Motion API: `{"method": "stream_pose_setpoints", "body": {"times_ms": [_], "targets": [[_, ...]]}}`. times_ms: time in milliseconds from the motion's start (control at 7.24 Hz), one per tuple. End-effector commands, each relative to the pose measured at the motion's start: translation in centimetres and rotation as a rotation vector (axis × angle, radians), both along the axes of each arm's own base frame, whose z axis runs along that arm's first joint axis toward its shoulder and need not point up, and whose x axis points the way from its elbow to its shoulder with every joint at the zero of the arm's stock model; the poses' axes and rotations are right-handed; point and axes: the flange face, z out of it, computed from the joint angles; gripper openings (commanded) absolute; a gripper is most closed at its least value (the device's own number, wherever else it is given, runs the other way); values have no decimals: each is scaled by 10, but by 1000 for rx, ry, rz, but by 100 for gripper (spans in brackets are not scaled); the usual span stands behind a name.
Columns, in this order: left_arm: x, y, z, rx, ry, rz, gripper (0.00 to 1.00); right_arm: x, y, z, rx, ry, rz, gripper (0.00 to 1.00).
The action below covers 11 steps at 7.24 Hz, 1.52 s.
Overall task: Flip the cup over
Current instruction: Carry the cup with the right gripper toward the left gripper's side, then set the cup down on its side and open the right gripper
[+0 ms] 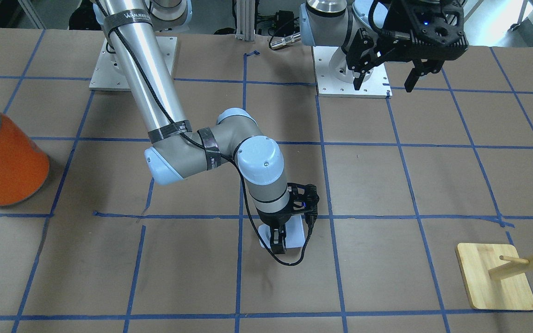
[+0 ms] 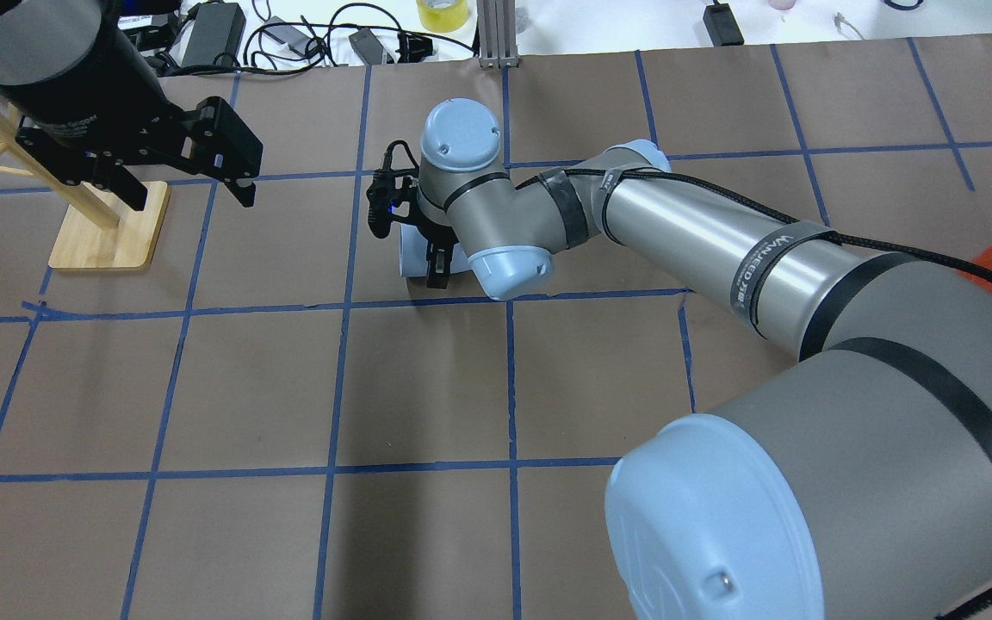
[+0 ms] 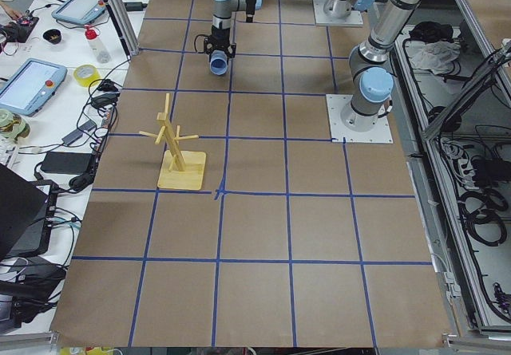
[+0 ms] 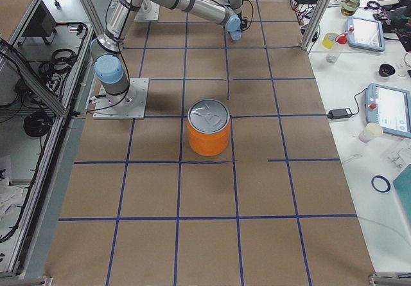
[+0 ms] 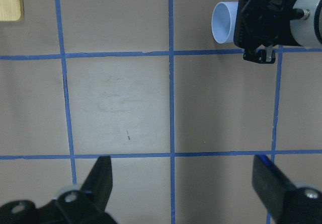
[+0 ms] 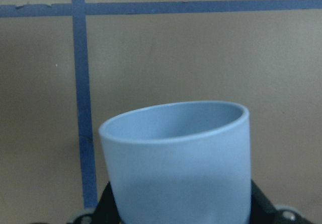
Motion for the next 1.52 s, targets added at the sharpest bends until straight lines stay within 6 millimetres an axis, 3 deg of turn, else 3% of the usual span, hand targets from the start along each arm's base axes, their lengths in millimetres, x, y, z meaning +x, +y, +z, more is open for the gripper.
{"method": "stream_pose_setpoints", "body": {"times_ms": [0, 138, 553, 691, 829, 967, 1244, 1382], "targets": [[0, 0, 0, 0, 0, -1, 100, 0, 0, 2, -1, -1, 0, 71], [0, 0, 0, 0, 0, -1, 100, 0, 0, 13, -17, -3, -1, 100], [-1, 1, -1, 7, 10, 0, 100, -3, 3, 23, -19, -7, -32, 100], [-1, 2, 0, 5, 11, -6, 100, -7, 6, 42, -26, -15, -93, 100], [0, 0, 1, -4, 11, 3, 100, -23, 11, 76, -48, -39, -166, 100], [6, -4, -1, -9, 19, -3, 100, -54, 5, 104, -70, -23, -362, 100], [23, -11, -6, -5, 101, -10, 100, -138, 6, 140, 3, 56, -665, 100], [26, -18, -15, 2, 92, -102, 100, -206, 2, 152, 84, 78, -839, 100]]}}
